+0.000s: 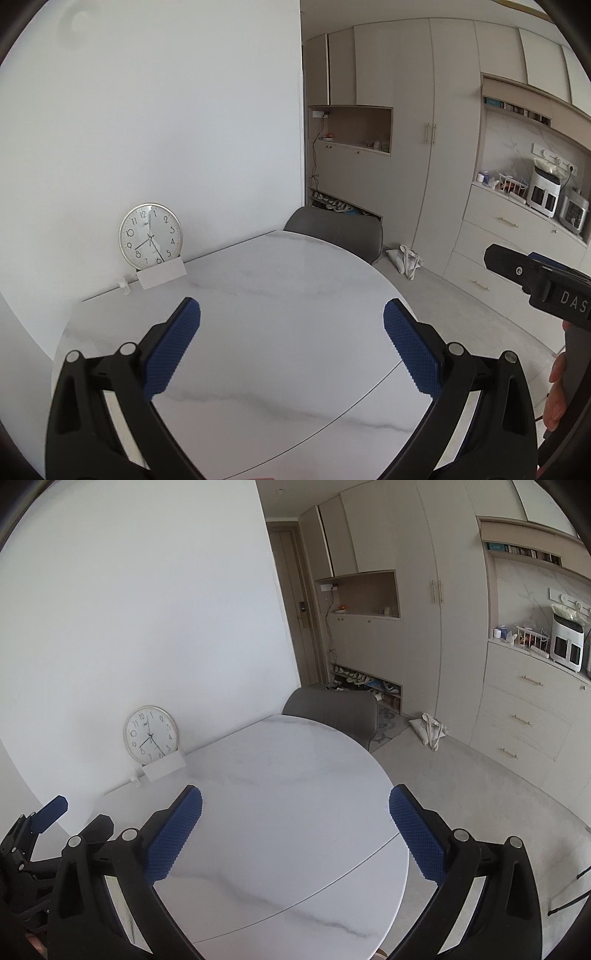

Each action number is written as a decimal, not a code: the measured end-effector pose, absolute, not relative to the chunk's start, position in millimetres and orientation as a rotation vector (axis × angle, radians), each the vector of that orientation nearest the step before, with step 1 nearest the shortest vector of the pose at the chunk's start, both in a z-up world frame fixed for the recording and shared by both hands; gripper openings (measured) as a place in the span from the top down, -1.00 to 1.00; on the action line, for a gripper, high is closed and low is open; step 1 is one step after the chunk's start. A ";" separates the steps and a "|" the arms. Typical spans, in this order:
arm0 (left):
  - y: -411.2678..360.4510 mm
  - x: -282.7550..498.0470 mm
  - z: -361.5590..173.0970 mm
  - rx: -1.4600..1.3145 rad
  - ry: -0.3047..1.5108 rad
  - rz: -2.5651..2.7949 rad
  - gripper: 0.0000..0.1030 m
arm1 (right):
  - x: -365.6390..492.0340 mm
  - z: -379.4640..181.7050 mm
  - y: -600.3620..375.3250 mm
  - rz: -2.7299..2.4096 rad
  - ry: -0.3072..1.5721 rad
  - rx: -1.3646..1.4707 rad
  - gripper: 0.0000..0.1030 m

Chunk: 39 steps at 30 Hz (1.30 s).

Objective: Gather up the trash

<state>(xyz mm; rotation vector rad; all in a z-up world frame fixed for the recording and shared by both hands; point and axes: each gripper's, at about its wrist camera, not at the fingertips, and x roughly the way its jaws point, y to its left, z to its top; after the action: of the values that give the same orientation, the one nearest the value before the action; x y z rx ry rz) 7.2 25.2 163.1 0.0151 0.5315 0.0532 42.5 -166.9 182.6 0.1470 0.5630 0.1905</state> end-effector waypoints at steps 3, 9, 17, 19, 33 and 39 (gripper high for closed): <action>32.2 14.4 157.1 -0.003 0.555 0.021 -0.85 | 47.2 171.0 -159.1 0.187 0.602 0.145 -0.96; 39.1 26.0 148.6 -0.029 0.574 -0.018 -0.85 | 44.4 164.4 -146.5 0.170 0.630 0.124 -0.96; 43.8 30.1 145.5 -0.039 0.581 -0.018 -0.85 | 43.6 167.0 -144.1 0.162 0.621 0.113 -0.96; 43.3 29.8 144.8 -0.041 0.584 -0.019 -0.85 | 41.7 167.0 -144.3 0.163 0.622 0.114 -0.96; 34.5 20.8 144.6 -0.026 0.588 -0.017 -0.85 | 39.4 164.1 -144.7 0.171 0.627 0.099 -0.96; 32.7 17.9 144.7 -0.021 0.589 -0.017 -0.85 | 34.9 164.5 -140.8 0.172 0.622 0.080 -0.96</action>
<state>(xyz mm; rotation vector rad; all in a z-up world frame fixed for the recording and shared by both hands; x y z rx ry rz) 17.9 32.7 144.7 -0.0206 0.5892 -0.0174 34.9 -140.8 164.5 0.0801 0.6219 0.1724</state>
